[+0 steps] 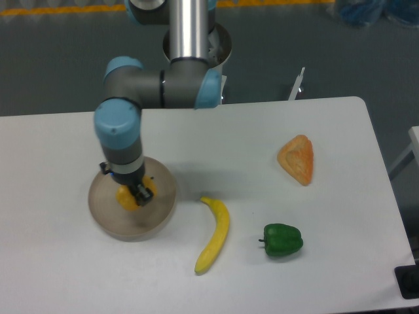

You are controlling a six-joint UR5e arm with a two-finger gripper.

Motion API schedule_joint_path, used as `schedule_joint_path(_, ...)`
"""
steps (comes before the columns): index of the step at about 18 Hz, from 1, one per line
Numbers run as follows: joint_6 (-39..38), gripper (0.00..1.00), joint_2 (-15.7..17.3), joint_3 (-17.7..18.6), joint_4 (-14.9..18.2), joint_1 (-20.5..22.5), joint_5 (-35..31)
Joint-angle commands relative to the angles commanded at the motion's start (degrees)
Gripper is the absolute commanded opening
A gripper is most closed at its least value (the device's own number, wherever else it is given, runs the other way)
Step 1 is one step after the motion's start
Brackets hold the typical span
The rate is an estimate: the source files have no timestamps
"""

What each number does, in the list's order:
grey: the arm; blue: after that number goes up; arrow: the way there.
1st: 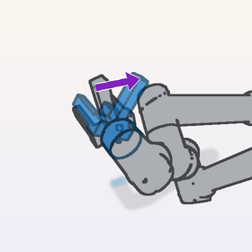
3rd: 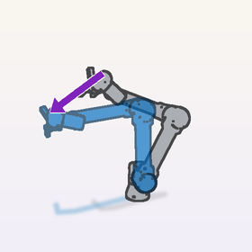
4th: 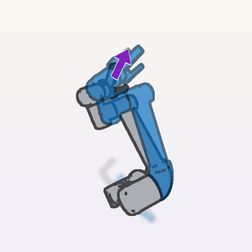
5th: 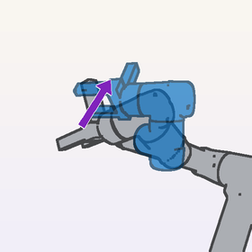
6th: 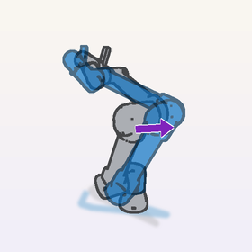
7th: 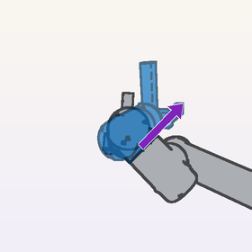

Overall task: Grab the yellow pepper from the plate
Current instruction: 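Lift the yellow pepper off the plate and carry it away, then hold the yellow pepper raised beside the orange object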

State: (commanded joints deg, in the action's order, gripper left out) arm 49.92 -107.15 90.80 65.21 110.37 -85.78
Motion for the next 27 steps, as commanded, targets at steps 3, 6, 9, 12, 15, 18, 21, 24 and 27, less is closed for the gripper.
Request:
schedule_joint_path(3,3.7,0.29,0.6,-1.1,0.2,4.0,-0.6)
schedule_joint_path(6,8.4,0.29,1.0,-1.0,0.4,8.4,-0.7)
schedule_joint_path(9,15.0,0.29,1.1,-1.2,2.8,14.3,-0.7)
schedule_joint_path(12,22.5,0.29,1.1,-1.9,5.4,17.9,-0.7)
schedule_joint_path(15,25.7,0.29,0.6,-4.4,8.9,21.0,-0.7)
schedule_joint_path(18,28.2,0.29,-0.3,-5.6,10.3,21.6,-3.9)
schedule_joint_path(21,33.7,0.26,-1.9,-6.4,9.9,21.7,-7.6)
schedule_joint_path(24,34.0,0.26,-3.2,-7.6,9.8,22.3,-6.9)
schedule_joint_path(27,35.4,0.26,-4.6,-8.7,9.8,22.2,-6.3)
